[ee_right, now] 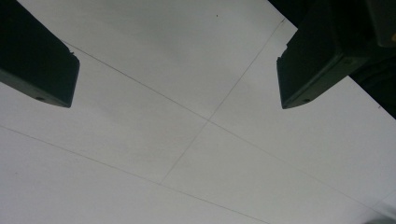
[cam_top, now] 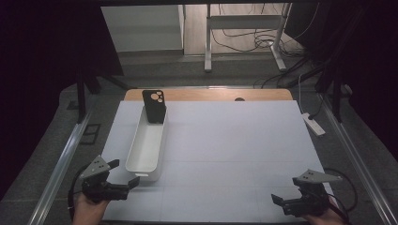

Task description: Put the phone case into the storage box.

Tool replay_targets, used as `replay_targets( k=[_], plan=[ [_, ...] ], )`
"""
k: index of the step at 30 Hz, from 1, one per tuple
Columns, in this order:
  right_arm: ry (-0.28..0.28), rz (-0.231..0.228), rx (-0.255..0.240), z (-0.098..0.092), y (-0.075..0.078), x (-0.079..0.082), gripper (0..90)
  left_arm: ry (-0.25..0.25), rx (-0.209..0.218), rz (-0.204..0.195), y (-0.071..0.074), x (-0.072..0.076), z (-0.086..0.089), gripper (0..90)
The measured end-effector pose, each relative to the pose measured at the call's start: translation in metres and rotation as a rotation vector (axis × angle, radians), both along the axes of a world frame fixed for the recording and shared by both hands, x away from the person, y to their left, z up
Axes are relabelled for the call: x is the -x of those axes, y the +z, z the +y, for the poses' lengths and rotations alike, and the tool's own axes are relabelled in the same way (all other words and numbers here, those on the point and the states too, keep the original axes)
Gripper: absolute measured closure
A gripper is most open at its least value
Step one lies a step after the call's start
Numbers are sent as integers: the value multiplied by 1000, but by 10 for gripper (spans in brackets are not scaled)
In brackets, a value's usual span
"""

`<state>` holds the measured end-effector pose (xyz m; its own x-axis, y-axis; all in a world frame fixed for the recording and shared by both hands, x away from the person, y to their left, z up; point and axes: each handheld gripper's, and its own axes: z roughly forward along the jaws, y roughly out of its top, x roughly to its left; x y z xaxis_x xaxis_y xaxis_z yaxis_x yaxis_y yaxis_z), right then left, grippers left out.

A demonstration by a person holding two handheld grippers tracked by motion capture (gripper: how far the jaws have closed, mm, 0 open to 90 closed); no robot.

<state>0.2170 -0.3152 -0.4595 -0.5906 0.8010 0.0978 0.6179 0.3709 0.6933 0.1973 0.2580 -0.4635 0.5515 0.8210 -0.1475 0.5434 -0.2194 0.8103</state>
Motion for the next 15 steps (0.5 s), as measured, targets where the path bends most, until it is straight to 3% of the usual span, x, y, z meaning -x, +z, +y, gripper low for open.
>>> replay_targets(
  k=[15],
  plan=[
    [-18,0,-1,0,0,0,0,29,-12,39,-10,21,1,0]
  ],
)
